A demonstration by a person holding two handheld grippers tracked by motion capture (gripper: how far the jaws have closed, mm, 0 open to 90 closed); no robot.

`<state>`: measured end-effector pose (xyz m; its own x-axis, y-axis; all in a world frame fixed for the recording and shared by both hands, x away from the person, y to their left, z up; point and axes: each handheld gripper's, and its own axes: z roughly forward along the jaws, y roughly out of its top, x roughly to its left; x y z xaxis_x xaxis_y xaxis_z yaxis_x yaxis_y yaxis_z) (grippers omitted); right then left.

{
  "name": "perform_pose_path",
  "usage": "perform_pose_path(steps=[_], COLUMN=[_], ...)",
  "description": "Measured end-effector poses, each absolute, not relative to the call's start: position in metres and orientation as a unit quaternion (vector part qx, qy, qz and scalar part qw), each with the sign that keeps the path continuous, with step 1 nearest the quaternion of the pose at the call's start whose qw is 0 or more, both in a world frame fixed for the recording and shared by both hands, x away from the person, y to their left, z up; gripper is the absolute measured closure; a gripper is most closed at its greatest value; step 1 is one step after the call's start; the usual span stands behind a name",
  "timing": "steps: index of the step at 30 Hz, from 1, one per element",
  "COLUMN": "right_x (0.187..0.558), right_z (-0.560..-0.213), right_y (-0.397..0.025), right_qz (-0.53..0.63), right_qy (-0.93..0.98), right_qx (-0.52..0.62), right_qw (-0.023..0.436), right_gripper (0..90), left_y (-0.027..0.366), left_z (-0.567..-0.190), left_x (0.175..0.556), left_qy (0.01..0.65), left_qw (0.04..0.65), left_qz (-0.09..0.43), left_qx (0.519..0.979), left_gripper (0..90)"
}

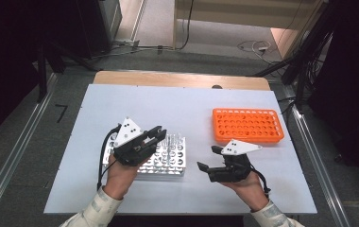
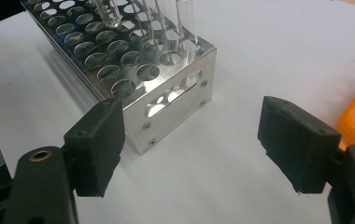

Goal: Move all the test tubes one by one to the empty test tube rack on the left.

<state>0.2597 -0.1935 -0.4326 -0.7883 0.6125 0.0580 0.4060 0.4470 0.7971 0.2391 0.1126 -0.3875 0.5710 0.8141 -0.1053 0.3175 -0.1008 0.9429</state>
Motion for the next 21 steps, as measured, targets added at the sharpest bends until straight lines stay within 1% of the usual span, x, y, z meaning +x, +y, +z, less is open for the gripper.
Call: perform_pose_path(steps=[10,17,21], right_x=[0.261,0.261,0.261], right_z=[-0.433,-0.433,-0.433], right_y=[-0.195,-0.195,-0.195], right_qz=[0.43,0.428,0.429], right_qy=[0.841,0.841,0.841], right_qx=[0.306,0.306,0.306], right_qw=[0.122,0.123,0.122], right_gripper=[21.7,21.7,21.8], left_y=[0.128,0.126,0.125], left_z=[-0.394,-0.405,-0.409], left_x=[0.249,0.256,0.258], left_qy=[0.424,0.428,0.428], left_qw=[0.501,0.493,0.491], left_qz=[0.29,0.307,0.308], left_qx=[0.697,0.693,0.694], left_gripper=[75.1,75.1,75.1])
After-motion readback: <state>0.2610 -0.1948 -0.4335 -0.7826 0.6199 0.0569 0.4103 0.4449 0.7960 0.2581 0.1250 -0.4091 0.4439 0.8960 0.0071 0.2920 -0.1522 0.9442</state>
